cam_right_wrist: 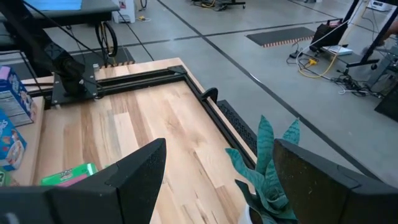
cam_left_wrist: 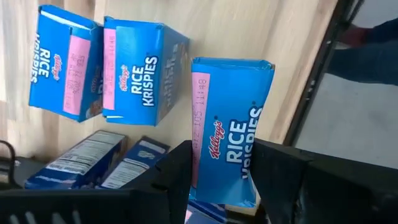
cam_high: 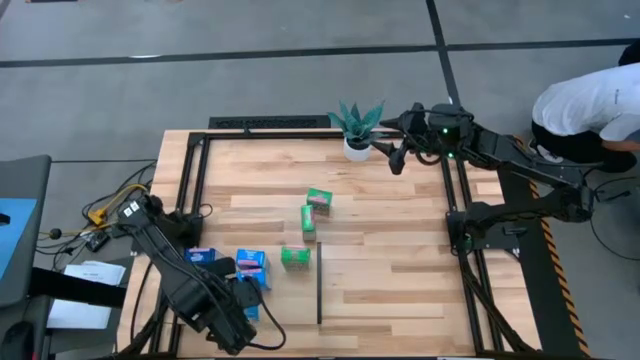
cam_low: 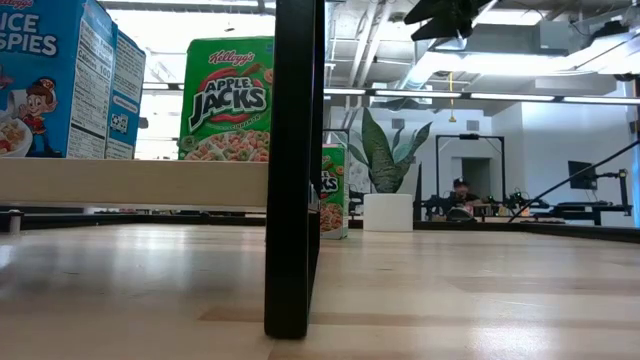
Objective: Stack cereal on shelf
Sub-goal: Put the light blue cereal box on the shelf aligned with the other light blue cereal boxes
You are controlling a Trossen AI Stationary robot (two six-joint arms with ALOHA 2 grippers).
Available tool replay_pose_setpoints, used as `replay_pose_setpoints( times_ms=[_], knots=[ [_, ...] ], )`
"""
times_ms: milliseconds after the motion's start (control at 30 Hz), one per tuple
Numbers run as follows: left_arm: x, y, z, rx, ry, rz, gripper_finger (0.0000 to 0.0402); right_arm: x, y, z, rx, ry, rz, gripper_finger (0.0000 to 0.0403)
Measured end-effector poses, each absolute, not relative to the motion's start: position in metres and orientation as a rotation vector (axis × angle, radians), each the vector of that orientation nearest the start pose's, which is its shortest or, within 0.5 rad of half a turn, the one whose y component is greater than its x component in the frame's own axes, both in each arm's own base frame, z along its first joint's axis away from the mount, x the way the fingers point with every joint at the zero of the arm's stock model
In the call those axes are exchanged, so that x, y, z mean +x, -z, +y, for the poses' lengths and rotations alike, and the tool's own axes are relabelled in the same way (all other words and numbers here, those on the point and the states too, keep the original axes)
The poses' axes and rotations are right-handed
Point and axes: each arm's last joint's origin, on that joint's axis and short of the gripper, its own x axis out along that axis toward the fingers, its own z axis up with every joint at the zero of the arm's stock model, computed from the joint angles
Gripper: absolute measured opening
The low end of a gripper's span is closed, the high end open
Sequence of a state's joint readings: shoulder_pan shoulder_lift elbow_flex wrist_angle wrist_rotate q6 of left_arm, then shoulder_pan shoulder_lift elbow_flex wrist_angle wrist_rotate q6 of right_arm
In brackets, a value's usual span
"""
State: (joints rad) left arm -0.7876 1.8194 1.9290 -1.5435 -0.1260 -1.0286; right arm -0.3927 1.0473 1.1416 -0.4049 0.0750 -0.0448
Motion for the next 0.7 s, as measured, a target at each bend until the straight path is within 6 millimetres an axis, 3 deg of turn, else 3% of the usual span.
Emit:
replay_pose_setpoints(
  times_ms=[333,700],
  knots=[
    [0.240,-0.339,-0.245,-0.145,-0.147,1.275,0.0137,0.201,-0.385,-0.086,0.006,0.457,0.319,0.0317],
    [0.236,-0.314,-0.245,-0.054,-0.184,1.321,0.0137,0.201,-0.385,-0.086,0.008,0.458,0.319,0.0317]
  ],
)
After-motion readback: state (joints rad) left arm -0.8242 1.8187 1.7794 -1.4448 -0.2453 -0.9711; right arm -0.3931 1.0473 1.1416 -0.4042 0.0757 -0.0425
